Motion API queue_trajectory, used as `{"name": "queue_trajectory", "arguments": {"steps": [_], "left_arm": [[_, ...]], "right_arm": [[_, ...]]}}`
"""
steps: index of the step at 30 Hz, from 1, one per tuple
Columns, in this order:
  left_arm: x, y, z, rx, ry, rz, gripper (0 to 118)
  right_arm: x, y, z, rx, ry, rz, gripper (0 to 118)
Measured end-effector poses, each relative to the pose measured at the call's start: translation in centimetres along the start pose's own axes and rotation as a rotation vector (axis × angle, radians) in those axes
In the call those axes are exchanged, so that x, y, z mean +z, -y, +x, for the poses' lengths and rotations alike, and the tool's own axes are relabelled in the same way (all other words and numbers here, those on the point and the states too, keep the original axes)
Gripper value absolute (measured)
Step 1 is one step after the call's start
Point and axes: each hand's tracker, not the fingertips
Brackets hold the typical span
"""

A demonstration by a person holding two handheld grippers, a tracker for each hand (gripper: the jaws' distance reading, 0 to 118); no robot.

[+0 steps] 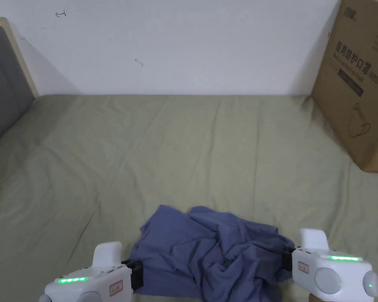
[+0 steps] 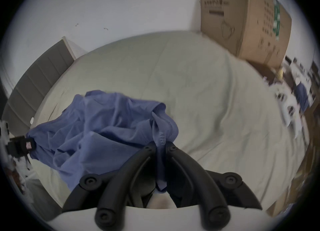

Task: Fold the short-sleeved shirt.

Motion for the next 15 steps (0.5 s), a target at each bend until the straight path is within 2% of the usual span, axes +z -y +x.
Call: {"name": "queue_trajectory", "arguments": {"steps": [7,12,15], "left_arm": [[3.1,-5.4,-0.3,0.007,0.016,0.134,3],[6.3,-12.4,-1.5,0.006,-0.006,0.250,3],[8.3,-17.3,-2.1,-0.025,-0.070,0.332,3]], "right_arm": [[8.5,-6.3,0.1,0.106,0.003,0.207,8],[13.2,-12.1,-0.1,0.131,0.022,0.329,8],[14.4,-16.1,0.4,0.130,0.028,0.381,8]]}}
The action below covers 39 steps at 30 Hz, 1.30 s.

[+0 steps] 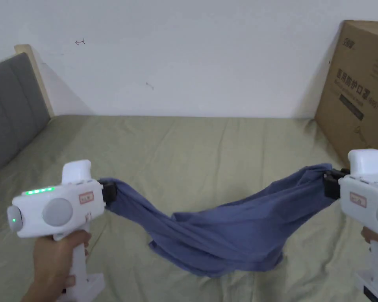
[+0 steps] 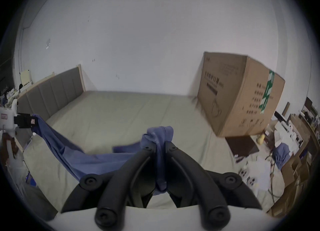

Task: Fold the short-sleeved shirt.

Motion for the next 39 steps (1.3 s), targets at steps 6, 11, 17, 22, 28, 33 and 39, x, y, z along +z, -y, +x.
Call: {"name": "queue_trajectory", "arguments": {"steps": [6,11,17,22,28,33,39], "left_arm": [[-0.1,-9.8,-0.1,-0.046,-0.058,0.108,3],[-1.3,-16.6,1.0,-0.098,-0.099,0.179,3],[-3.8,-21.1,1.3,-0.123,-0.137,0.216,3],[-6.8,-21.5,-0.1,-0.097,-0.171,0.204,3],[-10.3,-17.5,-2.5,-0.095,-0.203,0.119,3],[-12.2,-11.6,-4.9,-0.069,-0.224,0.014,3],[-10.5,-3.0,-7.5,-0.024,-0.214,-0.091,3]], "right_arm": [[-2.1,-6.8,0.9,-0.012,0.014,0.081,8],[-3.7,-11.6,0.7,-0.006,0.041,0.136,8],[-5.7,-14.1,0.6,-0.014,0.065,0.173,8],[-8.0,-12.9,0.4,-0.069,0.051,0.165,8],[-11.2,-8.2,-0.8,-0.105,0.042,0.090,8],[-12.9,-2.4,-1.8,-0.134,0.034,0.006,8],[-11.2,5.1,-2.8,-0.148,0.026,-0.100,8]]}}
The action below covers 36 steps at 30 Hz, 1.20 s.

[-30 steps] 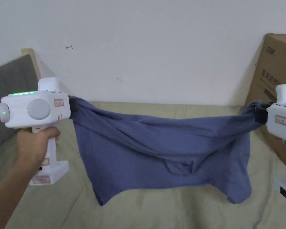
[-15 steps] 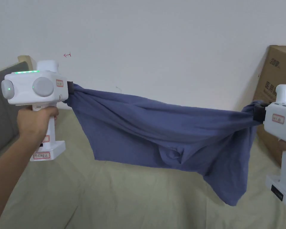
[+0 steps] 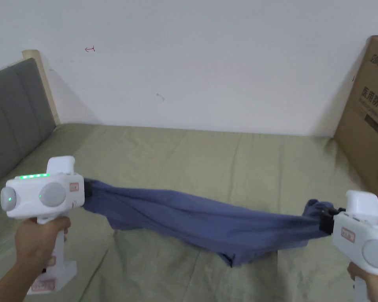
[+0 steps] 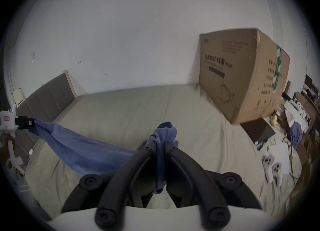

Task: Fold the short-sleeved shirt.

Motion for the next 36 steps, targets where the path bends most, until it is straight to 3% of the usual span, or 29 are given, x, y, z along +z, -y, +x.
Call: {"name": "queue_trajectory", "arguments": {"steps": [18,26,31,32,34,35,36], "left_arm": [[10.7,23.4,-7.0,0.002,-0.038,-0.262,3],[9.8,28.3,-7.6,-0.002,-0.093,-0.429,3],[9.4,28.3,-6.9,0.004,-0.119,-0.451,7],[9.7,28.2,-6.9,0.003,-0.123,-0.451,18],[10.3,27.5,-6.9,0.005,-0.122,-0.429,70],[10.7,27.0,-6.7,0.057,-0.081,-0.412,87],[11.3,26.3,-6.4,0.080,-0.061,-0.376,96]], "right_arm": [[12.6,19.4,2.5,-0.040,0.030,-0.227,8],[11.8,26.1,3.2,-0.055,0.059,-0.440,8],[12.2,25.7,2.6,-0.079,0.058,-0.440,9],[12.4,25.3,2.5,-0.085,0.057,-0.437,19],[12.9,23.6,2.2,-0.088,0.056,-0.428,74],[13.2,22.9,2.4,-0.086,0.039,-0.400,94],[13.6,21.7,2.1,-0.088,0.021,-0.354,104]]}}
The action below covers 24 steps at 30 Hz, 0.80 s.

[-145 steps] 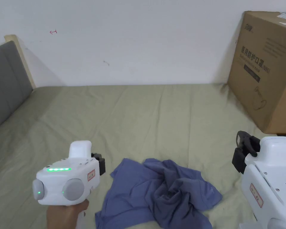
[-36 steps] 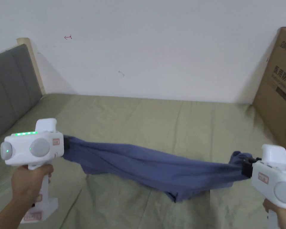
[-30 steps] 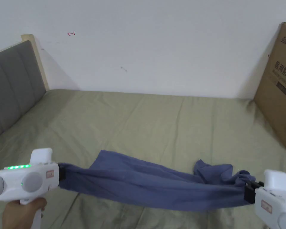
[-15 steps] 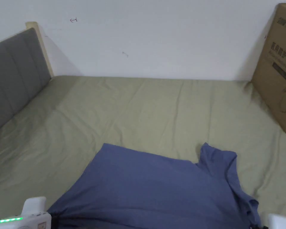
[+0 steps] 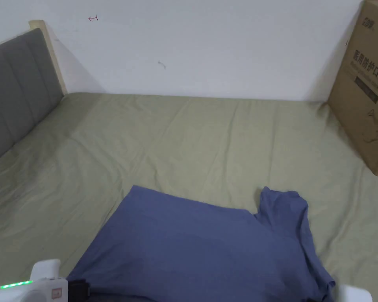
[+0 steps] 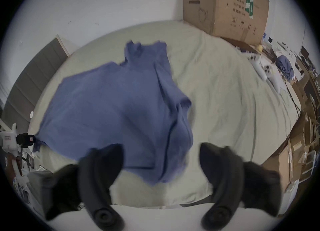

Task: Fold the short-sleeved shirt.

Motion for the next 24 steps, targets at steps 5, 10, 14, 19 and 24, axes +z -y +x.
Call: {"name": "queue_trajectory", "arguments": {"steps": [5,10,14,19,24], "left_arm": [[5.7,-3.8,3.4,-0.027,0.113,0.220,96],[11.4,-7.0,8.0,-0.105,0.163,0.491,96],[14.1,-8.3,11.2,-0.147,0.191,0.668,95],[15.1,-7.9,13.9,-0.168,0.232,0.808,62],[15.2,-7.3,15.8,-0.222,0.263,0.806,0]], "right_arm": [[4.7,-5.3,-1.8,0.030,-0.029,0.231,103],[8.8,-9.4,-3.0,0.066,-0.031,0.474,103],[11.9,-10.9,-5.1,0.107,0.004,0.621,103],[13.5,-11.0,-7.2,0.145,0.093,0.733,85],[14.3,-10.6,-8.2,0.145,0.104,0.768,0]]}}
